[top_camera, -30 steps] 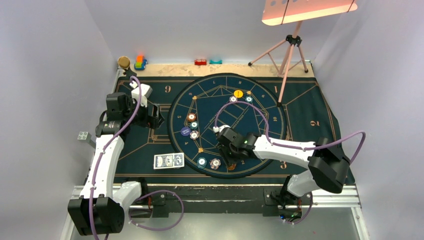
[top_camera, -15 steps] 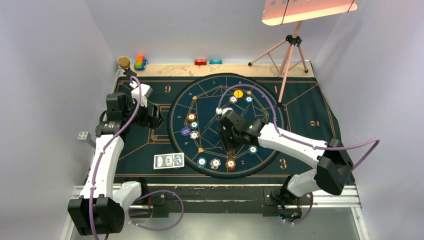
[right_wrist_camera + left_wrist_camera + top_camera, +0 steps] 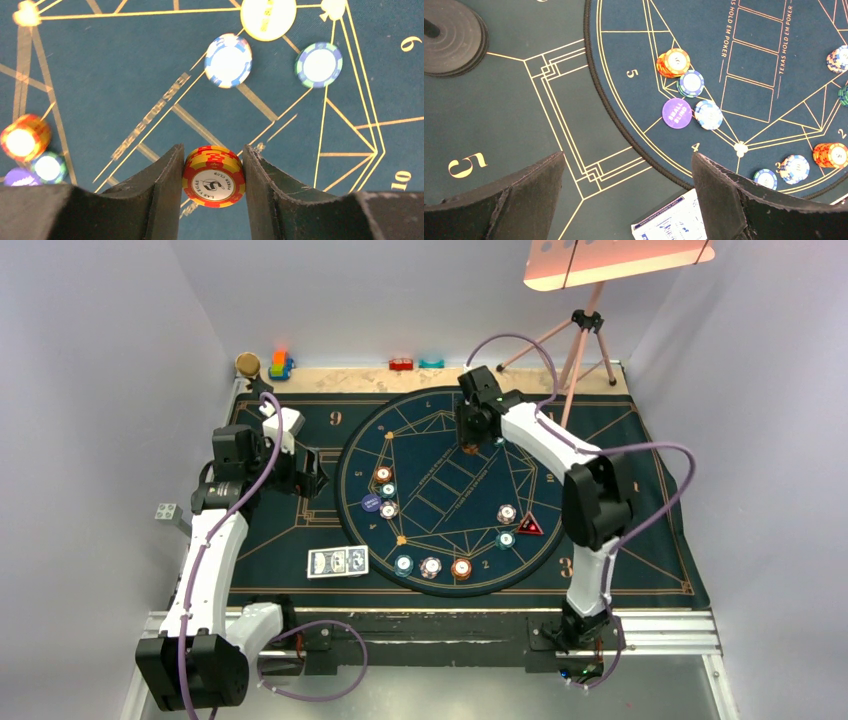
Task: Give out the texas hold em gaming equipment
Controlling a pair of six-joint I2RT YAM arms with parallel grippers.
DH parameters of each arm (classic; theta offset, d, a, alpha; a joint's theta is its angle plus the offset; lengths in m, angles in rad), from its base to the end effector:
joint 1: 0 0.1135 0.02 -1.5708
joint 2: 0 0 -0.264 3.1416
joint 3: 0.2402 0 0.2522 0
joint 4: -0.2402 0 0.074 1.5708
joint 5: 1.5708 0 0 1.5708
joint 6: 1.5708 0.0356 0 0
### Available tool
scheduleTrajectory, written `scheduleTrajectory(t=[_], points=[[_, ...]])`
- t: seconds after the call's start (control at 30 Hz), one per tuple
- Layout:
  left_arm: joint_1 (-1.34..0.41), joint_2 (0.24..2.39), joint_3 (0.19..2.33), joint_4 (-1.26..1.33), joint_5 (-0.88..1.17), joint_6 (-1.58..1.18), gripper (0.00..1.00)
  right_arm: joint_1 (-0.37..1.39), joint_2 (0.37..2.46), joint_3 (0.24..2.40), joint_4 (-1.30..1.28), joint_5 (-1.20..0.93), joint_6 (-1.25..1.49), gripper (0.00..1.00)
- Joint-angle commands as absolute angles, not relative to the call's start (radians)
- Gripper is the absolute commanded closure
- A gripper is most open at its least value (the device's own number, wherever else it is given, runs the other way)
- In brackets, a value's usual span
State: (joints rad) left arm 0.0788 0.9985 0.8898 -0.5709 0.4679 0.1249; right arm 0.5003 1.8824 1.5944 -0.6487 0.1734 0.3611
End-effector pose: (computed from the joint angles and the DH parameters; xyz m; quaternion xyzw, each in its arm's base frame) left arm 0.2099 0.0005 0.3020 0.1201 0.8752 -0.1655 0.4384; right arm 0.3692 0.1949 0.2649 -0.0389 0.9462 0.0549 0.3166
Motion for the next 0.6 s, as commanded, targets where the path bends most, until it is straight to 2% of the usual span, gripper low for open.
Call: scheduleTrajectory(t=[0.0, 0.57], points=[[0.089, 0.984, 0.889, -0.561, 0.483, 0.148, 0.00, 0.445, 1.982, 1.686, -0.632, 0.201, 0.341, 1.00], [0.090, 0.990, 0.889, -0.561, 0.483, 0.150, 0.00, 0.362, 2.150, 1.704, -0.538, 0.213, 0.359, 1.00]])
